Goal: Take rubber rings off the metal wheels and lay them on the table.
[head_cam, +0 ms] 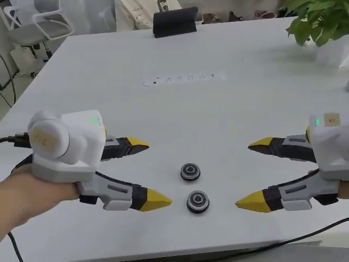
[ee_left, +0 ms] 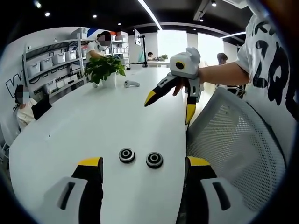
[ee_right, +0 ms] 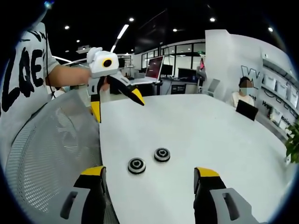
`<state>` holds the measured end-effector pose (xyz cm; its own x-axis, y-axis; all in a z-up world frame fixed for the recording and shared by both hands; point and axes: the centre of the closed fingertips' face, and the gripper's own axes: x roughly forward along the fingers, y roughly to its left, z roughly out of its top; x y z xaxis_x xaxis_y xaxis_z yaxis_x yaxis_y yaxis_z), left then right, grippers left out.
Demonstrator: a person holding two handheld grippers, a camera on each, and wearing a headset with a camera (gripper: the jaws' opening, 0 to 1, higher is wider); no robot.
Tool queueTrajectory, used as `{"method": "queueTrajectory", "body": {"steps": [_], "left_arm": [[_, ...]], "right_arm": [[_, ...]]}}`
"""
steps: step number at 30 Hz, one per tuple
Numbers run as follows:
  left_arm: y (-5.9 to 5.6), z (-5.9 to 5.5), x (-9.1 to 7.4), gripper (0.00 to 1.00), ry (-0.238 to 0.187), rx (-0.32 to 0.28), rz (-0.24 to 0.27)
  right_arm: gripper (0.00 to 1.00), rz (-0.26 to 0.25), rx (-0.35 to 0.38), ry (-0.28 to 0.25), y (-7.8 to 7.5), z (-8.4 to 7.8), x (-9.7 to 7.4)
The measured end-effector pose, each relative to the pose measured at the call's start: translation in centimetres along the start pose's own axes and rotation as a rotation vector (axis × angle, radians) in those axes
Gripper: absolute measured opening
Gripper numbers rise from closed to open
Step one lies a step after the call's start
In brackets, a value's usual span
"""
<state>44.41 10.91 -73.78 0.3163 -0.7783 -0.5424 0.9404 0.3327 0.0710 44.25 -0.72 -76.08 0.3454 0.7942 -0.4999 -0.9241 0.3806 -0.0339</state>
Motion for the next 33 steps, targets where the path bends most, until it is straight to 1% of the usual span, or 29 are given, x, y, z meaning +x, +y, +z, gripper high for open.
{"method": "queueTrajectory", "body": {"steps": [7,11,14,18,21,23,25,30,33], "left_arm": [[0.0,-0.2,1.0,0.64,0.014,0.004,-0.027],[0.0,0.0,1.8,0.63,0.014,0.013,-0.041],[0.0,0.1,2.4,0.62,0.014,0.015,-0.051],[-0.2,0.1,3.1,0.59,0.017,0.025,-0.068],[-0.2,-0.1,3.5,0.55,0.022,0.029,-0.074],[-0.3,-0.2,3.7,0.52,0.024,0.022,-0.081],[-0.4,-0.4,4.0,0.52,0.026,0.013,-0.089],[-0.5,-1.2,4.6,0.51,0.047,0.01,-0.102],[-0.5,-1.5,4.9,0.49,0.05,0.011,-0.102]], "right_arm": [[0.72,0.02,-0.02,0.008,-0.1,-0.1,0.6],[0.7,0.026,-0.023,0.013,-0.3,-0.3,1.1],[0.67,0.041,-0.027,0.025,-0.2,-0.6,1.5],[0.64,0.056,-0.028,0.026,-0.2,-0.8,1.9],[0.63,0.063,-0.033,0.028,-0.1,-0.8,2.2],[0.62,0.071,-0.036,0.03,0.0,-0.9,2.5],[0.59,0.078,-0.037,0.03,0.0,-1.1,2.7],[0.56,0.089,-0.035,0.033,0.0,-1.4,3.2],[0.54,0.094,-0.039,0.044,0.0,-1.9,3.5]]}}
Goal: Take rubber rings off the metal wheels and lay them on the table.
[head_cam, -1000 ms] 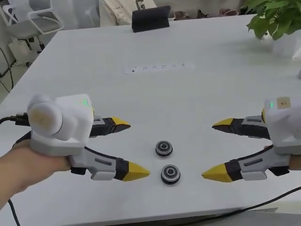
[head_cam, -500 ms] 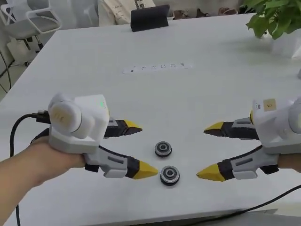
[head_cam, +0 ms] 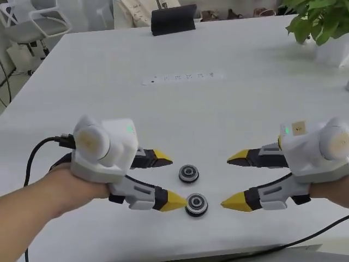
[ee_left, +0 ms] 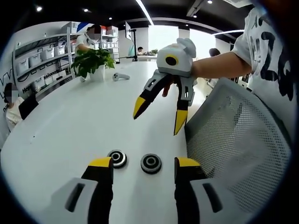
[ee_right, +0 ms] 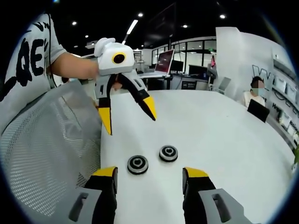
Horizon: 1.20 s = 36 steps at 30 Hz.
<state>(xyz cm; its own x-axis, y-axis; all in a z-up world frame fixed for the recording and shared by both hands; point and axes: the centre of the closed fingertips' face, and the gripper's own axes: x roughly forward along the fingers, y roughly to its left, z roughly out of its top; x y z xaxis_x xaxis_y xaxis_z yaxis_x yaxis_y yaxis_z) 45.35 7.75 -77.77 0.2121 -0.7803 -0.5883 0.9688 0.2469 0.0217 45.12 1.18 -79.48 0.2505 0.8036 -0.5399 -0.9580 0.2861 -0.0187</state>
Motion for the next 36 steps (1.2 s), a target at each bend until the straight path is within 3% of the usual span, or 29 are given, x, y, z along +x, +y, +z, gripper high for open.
{"method": "queueTrajectory", "body": {"steps": [28,36], "left_arm": [[-1.2,-2.1,3.4,0.33,0.042,-0.035,-0.07],[-1.3,-2.0,4.1,0.28,0.037,-0.052,-0.077]], "right_arm": [[0.44,0.069,0.039,0.04,1.0,-1.8,2.3],[0.44,0.07,0.048,0.038,0.9,-1.9,2.5]]}}
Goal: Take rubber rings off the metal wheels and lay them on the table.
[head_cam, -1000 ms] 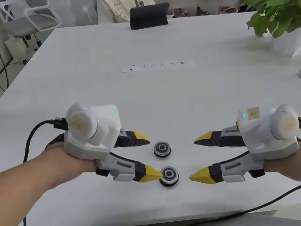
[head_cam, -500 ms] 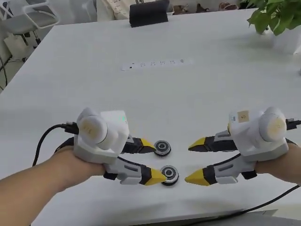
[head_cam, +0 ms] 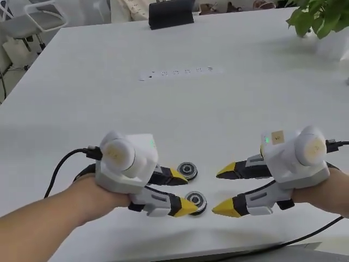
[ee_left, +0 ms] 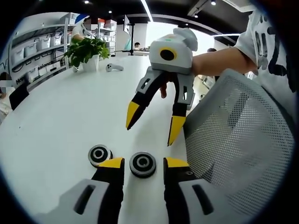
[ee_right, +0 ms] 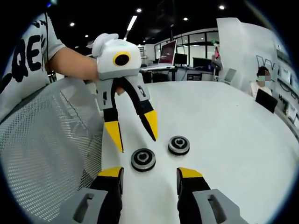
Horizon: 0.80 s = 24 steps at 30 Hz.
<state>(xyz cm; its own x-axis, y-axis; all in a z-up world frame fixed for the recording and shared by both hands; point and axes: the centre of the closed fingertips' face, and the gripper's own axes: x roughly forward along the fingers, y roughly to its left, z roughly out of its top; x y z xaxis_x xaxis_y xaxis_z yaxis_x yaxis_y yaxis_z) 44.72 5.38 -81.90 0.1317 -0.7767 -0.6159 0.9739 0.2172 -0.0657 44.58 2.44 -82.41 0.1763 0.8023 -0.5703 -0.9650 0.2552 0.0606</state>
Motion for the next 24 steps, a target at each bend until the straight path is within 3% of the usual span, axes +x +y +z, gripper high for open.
{"method": "queueTrajectory", "body": {"steps": [11,15,19,24], "left_arm": [[0.0,-0.8,0.9,0.21,0.022,-0.003,-0.001],[-0.2,-0.9,1.1,0.18,0.026,0.005,-0.004],[-0.4,-1.2,1.5,0.16,0.043,0.021,-0.004],[-0.4,-1.1,1.7,0.13,0.044,0.034,0.004]], "right_arm": [[0.43,-0.002,0.009,0.005,0.0,-0.3,0.0],[0.43,-0.002,0.012,0.005,0.0,-0.4,-0.1],[0.42,-0.001,0.038,-0.028,0.0,0.2,-0.1],[0.42,0.001,0.028,-0.015,0.0,0.0,-0.1]]}}
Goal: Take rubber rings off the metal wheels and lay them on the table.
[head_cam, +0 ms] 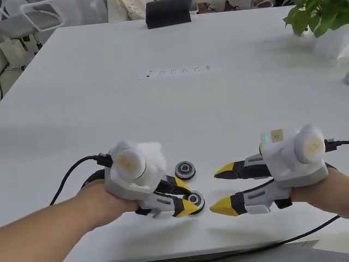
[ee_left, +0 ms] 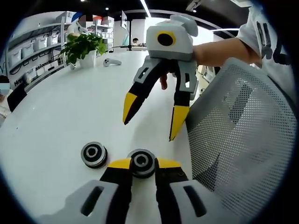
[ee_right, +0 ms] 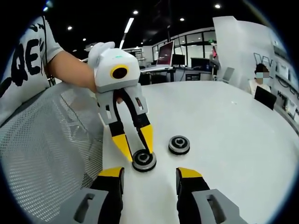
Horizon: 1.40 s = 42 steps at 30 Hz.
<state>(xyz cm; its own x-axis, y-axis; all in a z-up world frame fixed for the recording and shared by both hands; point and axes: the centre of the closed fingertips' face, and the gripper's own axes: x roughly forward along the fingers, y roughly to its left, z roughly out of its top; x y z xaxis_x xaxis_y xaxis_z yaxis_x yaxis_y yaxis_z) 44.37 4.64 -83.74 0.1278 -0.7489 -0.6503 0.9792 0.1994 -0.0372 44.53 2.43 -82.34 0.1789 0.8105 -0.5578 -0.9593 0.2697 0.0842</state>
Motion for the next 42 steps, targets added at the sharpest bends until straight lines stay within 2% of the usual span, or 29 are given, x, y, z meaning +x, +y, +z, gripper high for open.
{"method": "queueTrajectory", "body": {"steps": [7,15,20,25,42], "left_arm": [[0.1,-0.1,0.1,0.11,0.006,0.032,0.021],[0.4,0.0,0.1,0.08,0.001,0.032,0.046],[0.4,-0.1,0.1,0.08,-0.018,0.022,0.06],[0.4,-0.1,0.1,0.08,-0.008,0.022,0.072],[0.4,-0.2,0.1,0.07,-0.004,0.008,0.097]], "right_arm": [[0.42,0.002,0.002,0.003,0.1,-0.1,0.1],[0.42,0.004,0.003,0.004,0.1,-0.2,0.3],[0.42,0.013,-0.004,0.008,0.5,-0.2,0.6],[0.41,0.016,-0.007,0.012,0.7,-0.4,1.2],[0.32,0.03,0.077,-0.027,0.8,-0.5,3.4]]}}
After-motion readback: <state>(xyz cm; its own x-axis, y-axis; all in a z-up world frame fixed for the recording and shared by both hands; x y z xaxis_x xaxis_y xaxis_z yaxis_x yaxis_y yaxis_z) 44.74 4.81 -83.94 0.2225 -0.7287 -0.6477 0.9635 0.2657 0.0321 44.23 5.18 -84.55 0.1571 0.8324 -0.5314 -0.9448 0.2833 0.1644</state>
